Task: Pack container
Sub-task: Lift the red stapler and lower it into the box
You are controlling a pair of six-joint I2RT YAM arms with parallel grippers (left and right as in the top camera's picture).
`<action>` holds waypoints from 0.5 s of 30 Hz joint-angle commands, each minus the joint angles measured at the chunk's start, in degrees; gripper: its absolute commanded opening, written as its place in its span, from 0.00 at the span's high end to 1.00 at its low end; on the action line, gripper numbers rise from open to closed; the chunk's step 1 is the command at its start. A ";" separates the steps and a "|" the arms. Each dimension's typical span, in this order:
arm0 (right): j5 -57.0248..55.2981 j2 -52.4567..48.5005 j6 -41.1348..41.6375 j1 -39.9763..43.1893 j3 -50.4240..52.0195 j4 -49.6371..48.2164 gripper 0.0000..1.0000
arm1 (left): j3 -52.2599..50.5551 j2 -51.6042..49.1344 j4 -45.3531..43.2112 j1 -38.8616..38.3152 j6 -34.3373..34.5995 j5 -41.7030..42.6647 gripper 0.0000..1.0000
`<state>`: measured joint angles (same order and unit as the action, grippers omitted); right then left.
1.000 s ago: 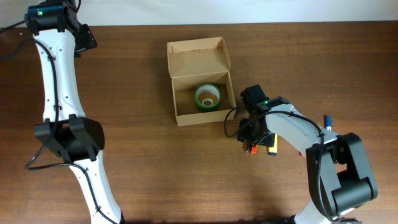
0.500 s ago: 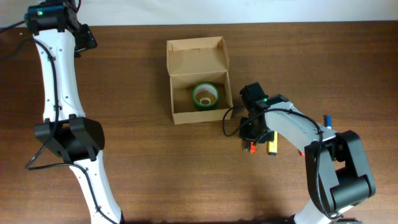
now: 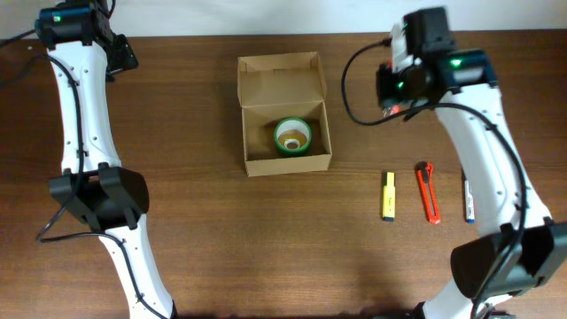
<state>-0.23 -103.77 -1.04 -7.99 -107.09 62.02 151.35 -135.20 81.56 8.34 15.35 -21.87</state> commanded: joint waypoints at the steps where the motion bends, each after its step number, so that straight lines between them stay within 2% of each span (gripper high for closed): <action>1: -0.42 0.94 -13.22 0.22 -6.73 0.81 0.96 | -0.26 1.81 0.09 0.20 -0.90 0.04 0.00; 5: 3.52 -2.16 -26.36 -2.40 -7.85 5.68 0.96 | -0.26 1.81 0.09 0.20 -0.90 0.02 0.00; 8: 5.42 -5.79 -34.34 -7.15 -7.85 8.09 0.92 | -0.26 1.81 0.09 0.20 -0.90 0.02 0.00; 10: 5.33 -8.33 -40.79 -11.45 -7.82 8.74 0.95 | -0.26 1.81 0.09 0.20 -0.92 0.02 0.00; 15: 4.09 -13.81 -46.73 -19.19 -7.82 9.01 0.96 | -0.26 1.81 0.09 0.20 -0.90 0.02 0.01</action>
<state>3.53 -116.07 -43.90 -25.54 -114.02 70.72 151.33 -135.20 81.60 8.34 15.35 -21.87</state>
